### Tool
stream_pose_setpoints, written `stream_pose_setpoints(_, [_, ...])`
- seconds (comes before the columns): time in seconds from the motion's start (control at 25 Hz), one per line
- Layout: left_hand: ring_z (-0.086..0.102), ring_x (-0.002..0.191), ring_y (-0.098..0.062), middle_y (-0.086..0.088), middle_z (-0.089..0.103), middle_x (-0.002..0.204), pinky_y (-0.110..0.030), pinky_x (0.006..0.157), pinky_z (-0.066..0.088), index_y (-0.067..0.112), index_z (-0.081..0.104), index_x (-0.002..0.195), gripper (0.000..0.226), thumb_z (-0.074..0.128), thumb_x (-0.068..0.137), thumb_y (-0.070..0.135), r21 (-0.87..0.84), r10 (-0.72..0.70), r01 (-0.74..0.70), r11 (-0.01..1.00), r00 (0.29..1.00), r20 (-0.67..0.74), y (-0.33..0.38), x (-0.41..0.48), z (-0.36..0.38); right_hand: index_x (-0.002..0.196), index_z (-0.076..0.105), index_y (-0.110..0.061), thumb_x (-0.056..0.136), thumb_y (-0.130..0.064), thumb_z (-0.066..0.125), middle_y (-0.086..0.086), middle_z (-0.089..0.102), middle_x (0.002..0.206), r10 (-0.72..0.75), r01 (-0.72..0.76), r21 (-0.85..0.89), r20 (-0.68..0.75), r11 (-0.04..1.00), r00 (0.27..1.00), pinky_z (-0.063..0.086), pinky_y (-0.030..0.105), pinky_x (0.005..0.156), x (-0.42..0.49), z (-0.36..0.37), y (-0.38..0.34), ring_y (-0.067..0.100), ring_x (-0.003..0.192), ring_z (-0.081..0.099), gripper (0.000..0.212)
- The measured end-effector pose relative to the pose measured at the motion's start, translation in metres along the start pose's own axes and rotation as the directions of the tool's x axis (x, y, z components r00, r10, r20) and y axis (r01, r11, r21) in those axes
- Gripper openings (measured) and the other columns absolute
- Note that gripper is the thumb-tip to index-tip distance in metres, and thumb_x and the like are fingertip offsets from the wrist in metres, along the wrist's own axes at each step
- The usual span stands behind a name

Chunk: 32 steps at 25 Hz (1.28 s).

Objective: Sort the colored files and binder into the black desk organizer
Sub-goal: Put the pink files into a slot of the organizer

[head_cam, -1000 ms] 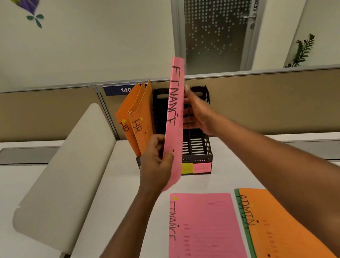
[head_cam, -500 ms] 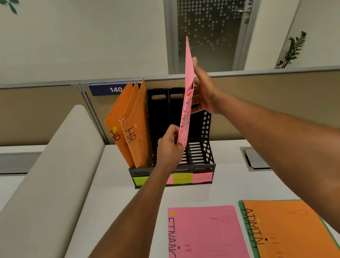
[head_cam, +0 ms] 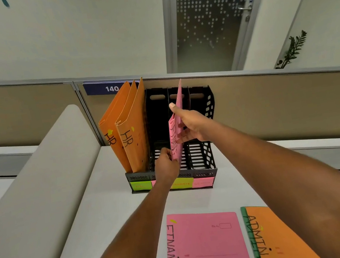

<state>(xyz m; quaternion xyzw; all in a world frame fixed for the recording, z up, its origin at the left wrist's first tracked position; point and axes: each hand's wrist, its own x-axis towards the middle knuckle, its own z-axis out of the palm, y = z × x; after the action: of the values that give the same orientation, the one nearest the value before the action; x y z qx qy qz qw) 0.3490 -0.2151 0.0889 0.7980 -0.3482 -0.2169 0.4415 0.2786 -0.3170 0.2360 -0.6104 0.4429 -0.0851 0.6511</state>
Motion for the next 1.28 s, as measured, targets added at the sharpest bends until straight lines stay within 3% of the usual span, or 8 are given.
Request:
stream_pose_setpoints(0.12, [0.06,0.075,-0.011,0.003,0.062,0.097,-0.026,0.062,0.056,0.018,0.05,0.107,0.026,0.069,0.088,0.017,-0.005,0.01,-0.01,1.0,1.0,-0.016,0.002,-0.01,-0.011,0.147,0.04,-0.013,0.087,-0.075,0.042,0.018,0.056,0.136,-0.025,0.025,-0.001,-0.026,1.0,0.999,0.061,0.046,0.081,-0.011,0.003,0.004,0.037,0.109,0.064,0.087])
stream_pose_setpoints(0.24, [0.062,0.095,-0.022,-0.003,0.065,0.106,-0.04,0.081,0.057,0.01,0.055,0.116,0.036,0.072,0.085,0.019,-0.002,-0.022,0.022,1.0,0.997,-0.075,-0.01,-0.037,-0.022,0.147,0.039,-0.018,0.093,-0.068,0.039,0.017,0.051,0.142,-0.059,0.058,-0.025,-0.056,0.998,0.997,0.059,0.043,0.078,-0.034,-0.002,0.029,0.032,0.105,0.063,0.074])
stream_pose_setpoints(0.48, [0.059,0.089,-0.015,-0.005,0.061,0.108,-0.028,0.078,0.046,0.016,0.058,0.111,0.038,0.075,0.083,0.036,0.124,-0.238,0.231,0.965,0.97,0.047,-0.073,-0.152,-0.026,0.138,0.048,-0.019,0.095,-0.057,0.052,0.012,0.049,0.144,0.117,-0.119,-0.132,-0.023,0.984,0.993,0.056,0.047,0.093,-0.098,-0.008,0.161,0.03,0.11,0.059,0.058])
stream_pose_setpoints(0.64, [0.06,0.097,-0.02,-0.006,0.056,0.11,-0.033,0.088,0.051,0.018,0.057,0.111,0.039,0.075,0.081,0.036,0.183,-0.399,0.377,0.908,0.911,0.105,-0.108,-0.23,-0.018,0.135,0.052,-0.018,0.088,-0.063,0.058,0.013,0.052,0.143,0.24,-0.21,-0.385,0.032,0.899,0.97,0.057,0.036,0.084,-0.159,0.009,0.272,0.026,0.113,0.06,0.065])
stream_pose_setpoints(0.76, [0.059,0.087,-0.014,-0.007,0.054,0.115,-0.03,0.083,0.051,0.016,0.055,0.116,0.044,0.074,0.082,0.037,0.192,-0.48,0.456,0.869,0.872,0.102,-0.119,-0.269,-0.018,0.141,0.048,-0.021,0.087,-0.066,0.057,0.007,0.048,0.148,0.259,-0.217,-0.545,0.0,0.81,0.966,0.05,0.035,0.099,-0.196,0.022,0.328,0.022,0.125,0.053,0.071])
stream_pose_setpoints(0.92, [0.063,0.102,-0.025,-0.01,0.06,0.116,-0.036,0.09,0.051,0.012,0.056,0.118,0.043,0.073,0.084,0.031,0.152,-0.491,0.482,0.863,0.87,0.032,-0.123,-0.295,-0.015,0.147,0.042,-0.017,0.092,-0.058,0.056,0.007,0.031,0.159,0.198,-0.164,-0.627,-0.016,0.762,0.98,0.032,0.034,0.116,-0.227,0.038,0.365,0.023,0.144,0.034,0.071])
stream_pose_setpoints(1.08, [0.068,0.088,-0.024,-0.009,0.07,0.106,-0.034,0.079,0.055,0.013,0.061,0.108,0.029,0.071,0.085,0.028,-0.05,-0.604,0.604,0.796,0.797,0.005,-0.118,-0.298,-0.017,0.15,0.038,-0.02,0.09,-0.058,0.058,0.004,0.017,0.165,0.172,-0.161,-0.609,-0.041,0.777,0.984,0.026,0.037,0.121,-0.244,0.046,0.374,0.023,0.149,0.025,0.074])
stream_pose_setpoints(1.28, [0.076,0.08,-0.025,-0.005,0.078,0.089,-0.048,0.08,0.061,0.014,0.072,0.1,0.016,0.06,0.094,0.023,-0.224,-0.486,0.555,0.801,0.822,0.297,-0.087,-0.301,-0.023,0.149,0.039,-0.016,0.092,-0.056,0.058,0.003,0.035,0.158,0.134,-0.145,-0.502,-0.057,0.853,0.989,0.035,0.038,0.115,-0.252,0.04,0.365,0.022,0.141,0.038,0.073])
